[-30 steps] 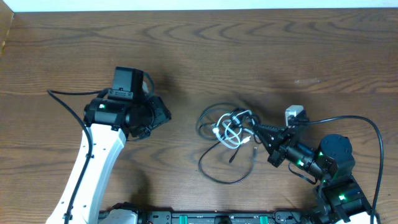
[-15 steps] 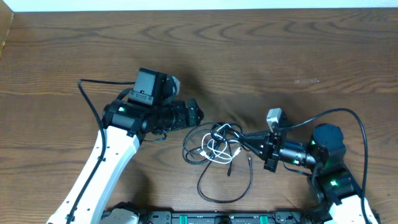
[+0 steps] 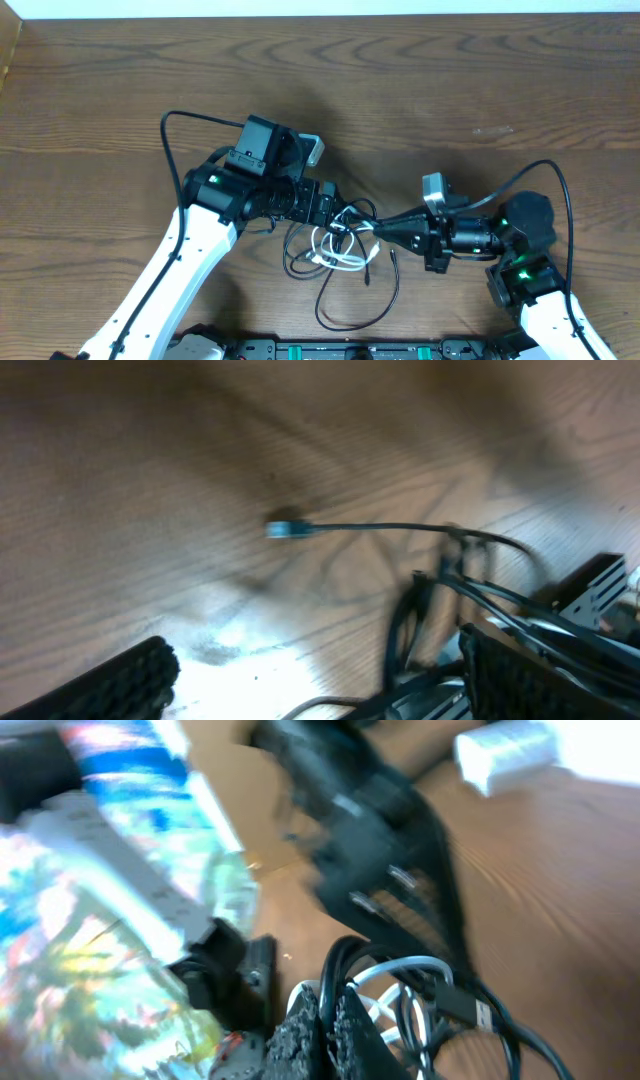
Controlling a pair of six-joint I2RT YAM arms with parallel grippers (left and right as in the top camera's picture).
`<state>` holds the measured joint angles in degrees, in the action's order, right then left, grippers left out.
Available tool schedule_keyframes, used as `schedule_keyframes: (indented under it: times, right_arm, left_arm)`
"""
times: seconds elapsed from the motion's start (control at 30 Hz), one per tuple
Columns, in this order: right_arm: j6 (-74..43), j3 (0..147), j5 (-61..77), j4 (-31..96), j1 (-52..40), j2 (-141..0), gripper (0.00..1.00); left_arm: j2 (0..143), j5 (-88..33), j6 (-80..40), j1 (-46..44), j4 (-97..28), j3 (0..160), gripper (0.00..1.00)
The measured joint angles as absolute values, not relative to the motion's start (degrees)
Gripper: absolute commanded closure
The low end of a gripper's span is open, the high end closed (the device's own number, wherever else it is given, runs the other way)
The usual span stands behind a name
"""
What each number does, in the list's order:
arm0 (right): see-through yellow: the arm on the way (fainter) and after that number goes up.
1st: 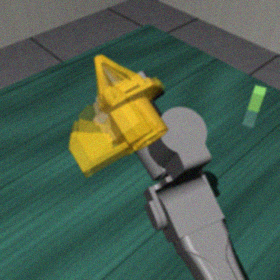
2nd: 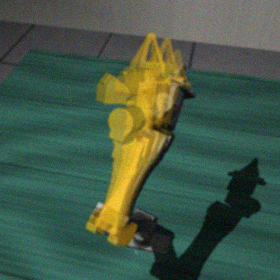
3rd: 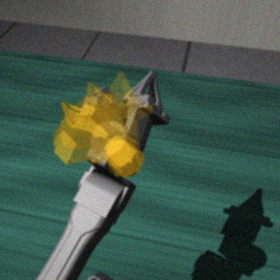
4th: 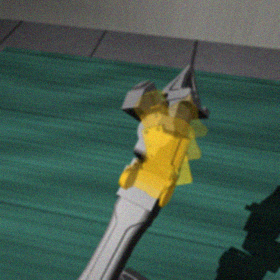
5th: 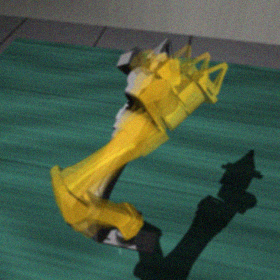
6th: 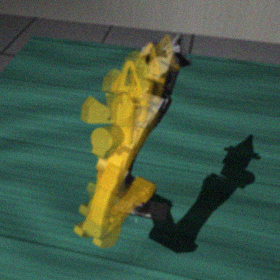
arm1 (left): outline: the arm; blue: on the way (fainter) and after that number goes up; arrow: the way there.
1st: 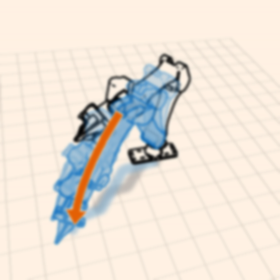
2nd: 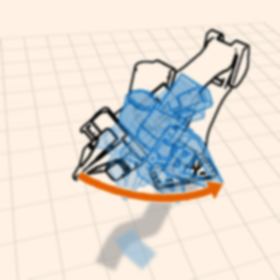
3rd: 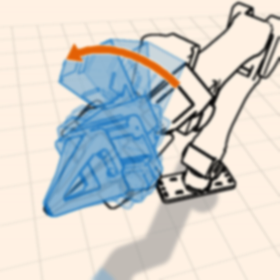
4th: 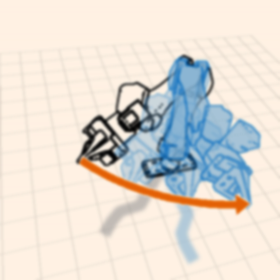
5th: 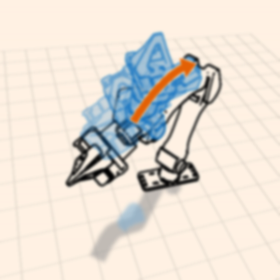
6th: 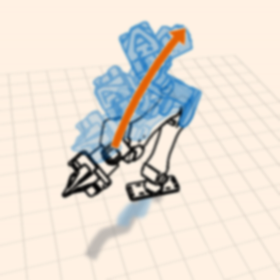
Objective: Untangle cables
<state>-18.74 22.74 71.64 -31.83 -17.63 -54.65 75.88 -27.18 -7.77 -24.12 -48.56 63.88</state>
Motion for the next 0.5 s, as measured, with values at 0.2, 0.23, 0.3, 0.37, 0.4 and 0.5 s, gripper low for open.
schedule_keyframes:
  times: [0.2,0.23,0.3,0.37,0.4,0.5]
  right_arm:
    - [-26.7,22.8,78.8,-47.0,-17.6,-54.6,0.99]
    - [-28.2,22.8,79.6,-48.6,-17.6,-54.6,0.99]
    - [-29.9,22.8,80.7,-49.9,-17.6,-54.6,0.99]
    - [-31.1,22.8,81.4,-50.0,-17.6,-54.6,0.99]
    - [-31.5,22.8,81.6,-50.0,-17.5,-54.6,0.99]
    - [-32.2,22.8,82.2,-50.1,-16.3,-54.6,0.99]
  left_arm:
    - [80.5,-27.8,-6.7,-24.2,-48.3,63.9,0.87]
    - [81.4,-27.8,-6.4,-24.2,-48.2,63.9,0.92]
    - [83.2,-27.8,-6.1,-24.2,-48.1,63.9,0.92]
    - [84.4,-27.8,-6.1,-24.2,-48.0,63.9,0.92]
    - [84.8,-27.7,-6.1,-24.2,-47.8,63.9,0.92]
    - [85.1,-26.8,-6.2,-24.1,-47.4,63.9,0.92]
